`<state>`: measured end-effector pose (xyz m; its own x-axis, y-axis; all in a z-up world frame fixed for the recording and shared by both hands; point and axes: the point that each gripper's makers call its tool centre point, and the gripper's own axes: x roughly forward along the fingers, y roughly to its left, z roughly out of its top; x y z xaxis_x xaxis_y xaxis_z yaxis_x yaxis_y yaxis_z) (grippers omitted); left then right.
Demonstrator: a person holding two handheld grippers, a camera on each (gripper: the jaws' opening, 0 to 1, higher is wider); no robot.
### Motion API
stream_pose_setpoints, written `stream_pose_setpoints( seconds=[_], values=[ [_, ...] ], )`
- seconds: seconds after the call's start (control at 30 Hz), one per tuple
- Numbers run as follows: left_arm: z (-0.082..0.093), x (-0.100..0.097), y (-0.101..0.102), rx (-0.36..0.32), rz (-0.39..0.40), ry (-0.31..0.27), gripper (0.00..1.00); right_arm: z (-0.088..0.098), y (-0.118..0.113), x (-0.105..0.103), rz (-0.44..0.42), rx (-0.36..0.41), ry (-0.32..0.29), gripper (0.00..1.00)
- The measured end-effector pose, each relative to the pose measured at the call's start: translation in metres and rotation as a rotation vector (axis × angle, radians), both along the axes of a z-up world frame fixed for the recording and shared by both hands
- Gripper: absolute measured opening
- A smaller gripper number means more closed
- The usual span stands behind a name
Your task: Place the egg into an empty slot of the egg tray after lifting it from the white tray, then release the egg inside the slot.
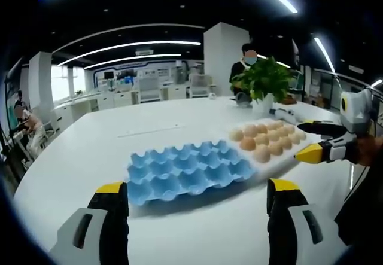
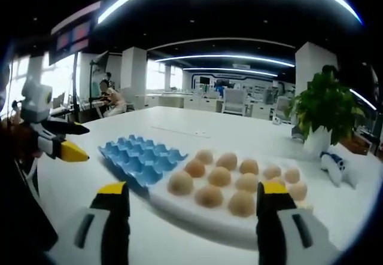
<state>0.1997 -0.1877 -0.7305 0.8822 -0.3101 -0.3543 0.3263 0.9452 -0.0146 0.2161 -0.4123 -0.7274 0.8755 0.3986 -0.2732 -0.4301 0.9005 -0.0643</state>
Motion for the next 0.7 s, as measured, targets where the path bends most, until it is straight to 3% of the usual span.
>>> stream_pose_setpoints(
  seconds=[0.3,0.37,0.5,0.53,0.6,0.63,0.67,0.7],
  values=[
    [0.003,0.001,0.000,0.009,-0.022,-0.012,0.99,-0.001,0.000,-0.001,0.006,0.006,0.000,0.90],
    [0.007,0.002,-0.004,0.023,-0.076,-0.039,0.99,-0.002,0.002,-0.001,0.018,-0.001,0.000,0.91],
    [0.019,-0.003,-0.024,0.010,-0.269,-0.108,1.00,0.003,0.008,0.000,0.067,0.054,-0.013,0.91],
    [0.019,-0.006,-0.029,-0.017,-0.303,-0.099,1.00,0.009,0.013,0.001,0.097,0.086,-0.038,0.91],
    [0.024,-0.010,-0.036,-0.121,-0.352,-0.097,0.98,0.011,0.022,-0.001,0.164,0.133,-0.013,0.88],
    [0.025,-0.012,-0.035,-0.140,-0.380,-0.089,0.96,0.012,0.025,-0.002,0.185,0.147,-0.011,0.87],
    [0.028,-0.011,-0.037,-0.117,-0.387,-0.090,0.92,0.013,0.022,0.002,0.168,0.125,-0.032,0.87],
    [0.032,-0.015,-0.039,-0.157,-0.434,-0.060,0.87,0.015,0.023,0.003,0.181,0.113,-0.043,0.87]
  ],
)
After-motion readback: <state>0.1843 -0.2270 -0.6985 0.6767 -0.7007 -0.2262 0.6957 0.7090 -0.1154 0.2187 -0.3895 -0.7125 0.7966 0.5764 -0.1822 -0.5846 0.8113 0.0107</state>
